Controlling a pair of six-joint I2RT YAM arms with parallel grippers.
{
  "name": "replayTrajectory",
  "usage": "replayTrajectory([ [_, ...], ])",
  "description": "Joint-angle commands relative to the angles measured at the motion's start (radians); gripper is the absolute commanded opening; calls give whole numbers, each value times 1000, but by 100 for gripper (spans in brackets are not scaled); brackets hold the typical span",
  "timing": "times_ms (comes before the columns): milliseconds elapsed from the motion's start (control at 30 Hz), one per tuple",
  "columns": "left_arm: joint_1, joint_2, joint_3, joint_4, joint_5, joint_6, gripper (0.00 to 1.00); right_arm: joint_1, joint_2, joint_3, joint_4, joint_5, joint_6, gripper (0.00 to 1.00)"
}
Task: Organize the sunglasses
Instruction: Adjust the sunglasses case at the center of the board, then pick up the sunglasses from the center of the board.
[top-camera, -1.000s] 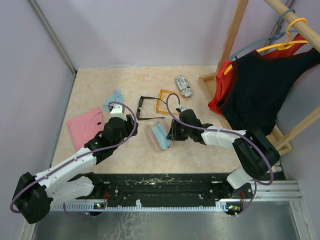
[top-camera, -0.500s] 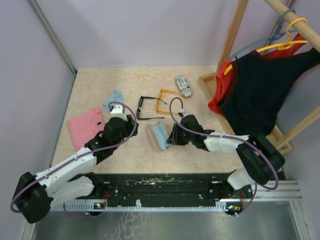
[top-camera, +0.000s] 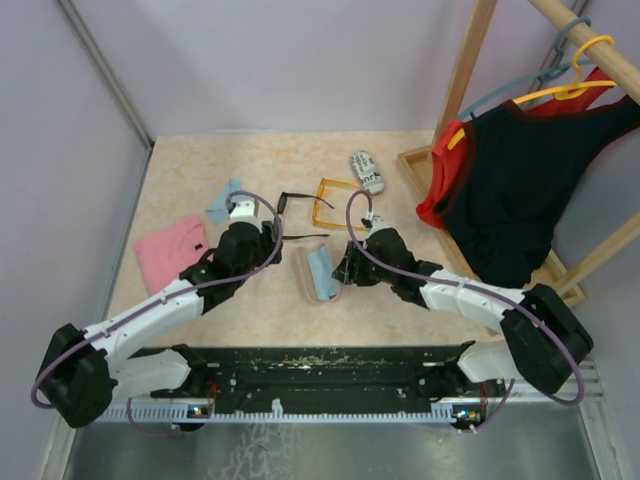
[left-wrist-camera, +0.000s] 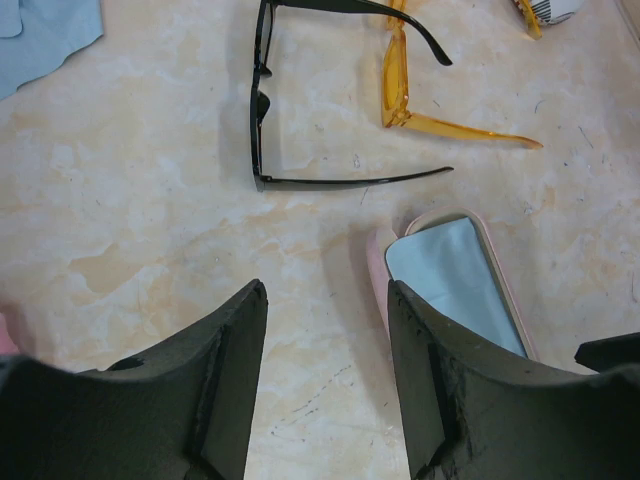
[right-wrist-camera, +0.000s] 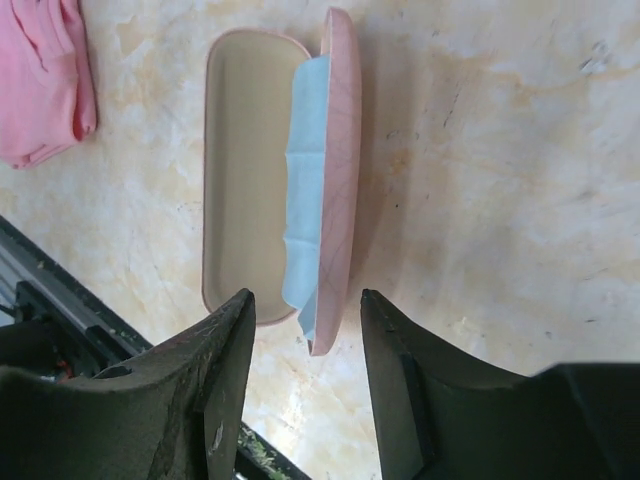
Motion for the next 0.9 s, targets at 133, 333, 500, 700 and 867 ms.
replayTrajectory([
  [133, 50, 106, 138, -15, 2, 31, 59, 1, -147, 109, -162, 202, -198, 48],
  [333, 116, 229, 238, -25, 55, 92, 58, -1, -204, 102, -221, 219, -222, 48],
  [500, 125, 301, 276, -21, 154, 109, 56, -3, -246, 64, -231, 221, -214, 47],
  [700, 125, 390, 355, -123, 143, 0, 52, -3, -292, 28, -230, 219, -194, 46],
  [867, 119, 383, 319, -162, 77, -321, 54, -4, -318, -8, -212, 222, -161, 46],
])
